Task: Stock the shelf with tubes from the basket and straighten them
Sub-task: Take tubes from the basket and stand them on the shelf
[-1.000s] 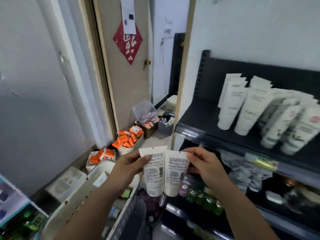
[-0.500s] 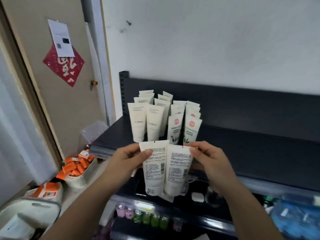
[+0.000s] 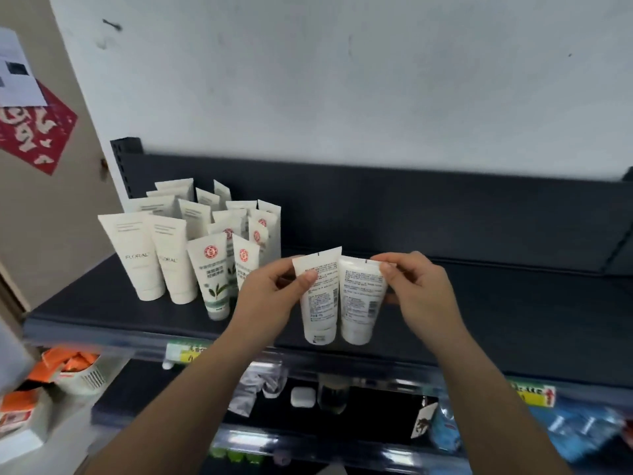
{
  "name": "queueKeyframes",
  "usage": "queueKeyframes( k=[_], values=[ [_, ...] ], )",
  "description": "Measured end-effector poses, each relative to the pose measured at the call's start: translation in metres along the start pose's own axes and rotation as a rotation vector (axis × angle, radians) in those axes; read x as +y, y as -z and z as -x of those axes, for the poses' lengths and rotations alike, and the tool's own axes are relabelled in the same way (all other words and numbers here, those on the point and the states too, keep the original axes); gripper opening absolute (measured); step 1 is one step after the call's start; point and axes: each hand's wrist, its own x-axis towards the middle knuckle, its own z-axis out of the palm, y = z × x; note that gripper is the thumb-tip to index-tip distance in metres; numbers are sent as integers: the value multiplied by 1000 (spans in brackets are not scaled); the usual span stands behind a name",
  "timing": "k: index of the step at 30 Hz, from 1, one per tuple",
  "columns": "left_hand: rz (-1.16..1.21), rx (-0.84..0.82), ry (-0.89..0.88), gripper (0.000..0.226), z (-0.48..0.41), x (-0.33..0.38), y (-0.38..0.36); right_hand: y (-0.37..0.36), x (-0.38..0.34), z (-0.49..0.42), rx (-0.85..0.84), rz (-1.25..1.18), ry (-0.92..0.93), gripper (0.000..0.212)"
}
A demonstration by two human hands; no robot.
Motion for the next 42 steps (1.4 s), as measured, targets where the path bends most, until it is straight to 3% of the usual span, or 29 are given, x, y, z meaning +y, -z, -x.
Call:
queueKeyframes(
  k=[7, 11, 16, 19, 22, 27, 31, 35, 42],
  values=[
    [-406, 139, -73, 20, -26, -36, -26, -19, 34, -7, 163, 270, 112, 18],
    [-531, 145, -92, 27, -26, -39, -27, -11, 29, -5, 13, 405, 148, 33],
    [-733, -178, -103, 75, -34, -21, -16, 1, 10, -20, -341, 629, 179, 40],
    [-984, -419, -99, 72, -47, -10, -5, 15, 4, -32, -584, 563, 11, 46],
    [-1150, -557, -107, 74, -57, -1, 0, 27, 3, -42, -679, 606, -13, 46],
    [-1399, -502, -263, 47, -78, 4, -6, 17, 9, -52, -433, 825, 206, 22],
    [-1518, -431, -356, 43, -91, 7, -14, 5, 17, -53, -425, 668, 147, 15],
    [-1560, -392, -187, 37, -105, -1, -22, -15, 28, -57, -340, 571, 121, 9],
    [-1570, -306, 2, 25, -138, -16, -22, -55, 38, -83, -206, 613, 135, 16]
  ],
)
